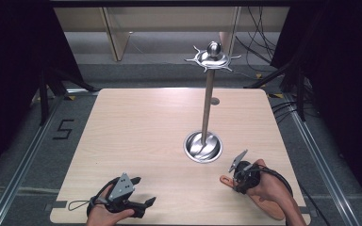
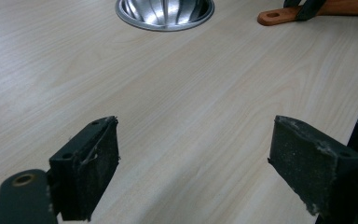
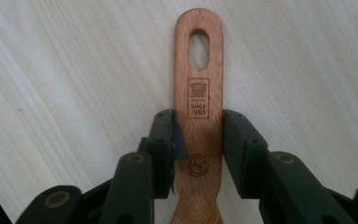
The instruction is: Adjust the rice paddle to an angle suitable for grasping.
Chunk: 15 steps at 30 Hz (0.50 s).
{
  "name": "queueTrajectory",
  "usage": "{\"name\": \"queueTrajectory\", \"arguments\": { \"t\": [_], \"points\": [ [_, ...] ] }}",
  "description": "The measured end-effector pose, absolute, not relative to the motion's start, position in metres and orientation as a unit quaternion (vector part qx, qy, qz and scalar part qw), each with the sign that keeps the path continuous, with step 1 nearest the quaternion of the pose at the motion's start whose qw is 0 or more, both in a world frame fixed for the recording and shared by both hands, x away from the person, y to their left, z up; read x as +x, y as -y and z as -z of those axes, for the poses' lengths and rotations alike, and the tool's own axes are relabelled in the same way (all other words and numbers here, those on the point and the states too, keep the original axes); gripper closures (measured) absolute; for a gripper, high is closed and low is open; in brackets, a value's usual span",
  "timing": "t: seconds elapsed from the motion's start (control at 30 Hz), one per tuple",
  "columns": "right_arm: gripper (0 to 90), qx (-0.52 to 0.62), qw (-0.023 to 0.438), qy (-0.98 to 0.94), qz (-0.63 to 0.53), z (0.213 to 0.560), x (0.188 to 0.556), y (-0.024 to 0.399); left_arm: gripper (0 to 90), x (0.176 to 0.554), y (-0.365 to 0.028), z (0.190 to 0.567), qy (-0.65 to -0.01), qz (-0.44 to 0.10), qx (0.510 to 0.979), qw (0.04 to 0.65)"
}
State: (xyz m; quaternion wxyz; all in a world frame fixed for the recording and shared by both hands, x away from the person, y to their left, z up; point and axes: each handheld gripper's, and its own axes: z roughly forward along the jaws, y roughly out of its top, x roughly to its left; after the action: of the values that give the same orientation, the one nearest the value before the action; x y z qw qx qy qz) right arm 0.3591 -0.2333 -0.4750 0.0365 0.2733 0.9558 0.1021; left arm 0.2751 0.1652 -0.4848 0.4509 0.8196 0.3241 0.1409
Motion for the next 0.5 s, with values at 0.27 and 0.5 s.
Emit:
{"name": "queueTrajectory", "arguments": {
  "t": [0.27, 0.5],
  "points": [
    [66.2, 0.274, 0.055, -0.953, -0.113, 0.471, 0.360, 0.238, 15.0, 0.276, -0.166, 0.484, -0.323, -0.140, 0.820, 0.452],
    [66.3, 0.282, 0.068, -0.947, -0.139, 0.460, 0.355, 0.244, 15.1, 0.275, -0.165, 0.485, -0.327, -0.137, 0.816, 0.456]
  ]
}}
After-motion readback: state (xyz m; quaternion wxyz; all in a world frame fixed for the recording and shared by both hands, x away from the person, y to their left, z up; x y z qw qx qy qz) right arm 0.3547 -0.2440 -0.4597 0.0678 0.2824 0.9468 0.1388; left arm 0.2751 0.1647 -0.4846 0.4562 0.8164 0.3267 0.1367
